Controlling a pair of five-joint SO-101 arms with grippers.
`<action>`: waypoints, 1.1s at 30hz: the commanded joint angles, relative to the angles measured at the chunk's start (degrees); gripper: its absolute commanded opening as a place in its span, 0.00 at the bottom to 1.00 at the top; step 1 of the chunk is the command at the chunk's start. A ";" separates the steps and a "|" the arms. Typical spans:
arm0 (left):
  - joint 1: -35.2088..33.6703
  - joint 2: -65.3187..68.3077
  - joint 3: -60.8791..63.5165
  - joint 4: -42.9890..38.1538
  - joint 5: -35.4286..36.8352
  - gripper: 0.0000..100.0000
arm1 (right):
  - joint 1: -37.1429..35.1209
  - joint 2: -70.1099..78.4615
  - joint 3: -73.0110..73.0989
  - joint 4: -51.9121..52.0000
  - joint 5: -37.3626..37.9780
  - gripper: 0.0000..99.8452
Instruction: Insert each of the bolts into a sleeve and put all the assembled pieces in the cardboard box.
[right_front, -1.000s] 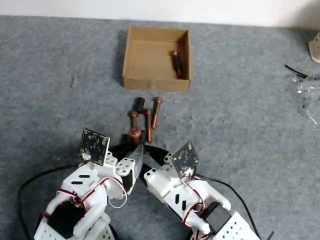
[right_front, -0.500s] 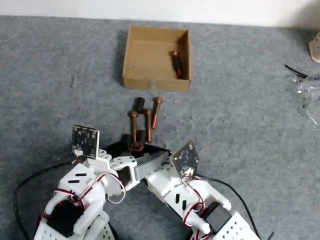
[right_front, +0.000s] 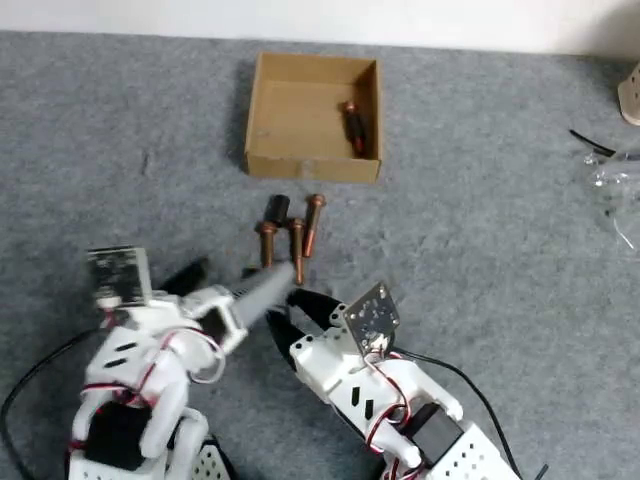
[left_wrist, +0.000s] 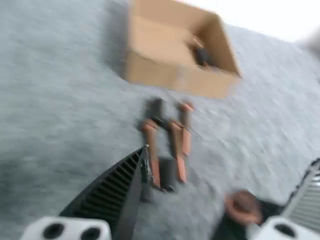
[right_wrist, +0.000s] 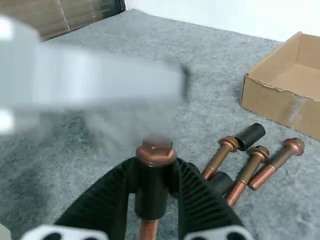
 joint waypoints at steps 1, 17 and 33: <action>-5.23 0.31 -3.21 -0.97 0.44 0.42 | 0.92 -1.27 -0.57 -2.15 0.18 0.00; -6.20 0.31 5.85 -11.78 -3.78 0.01 | 1.10 -1.19 -0.40 -2.15 0.09 0.00; -11.21 0.40 17.45 -23.82 -24.35 0.01 | 6.37 -1.10 8.66 -13.67 0.44 0.00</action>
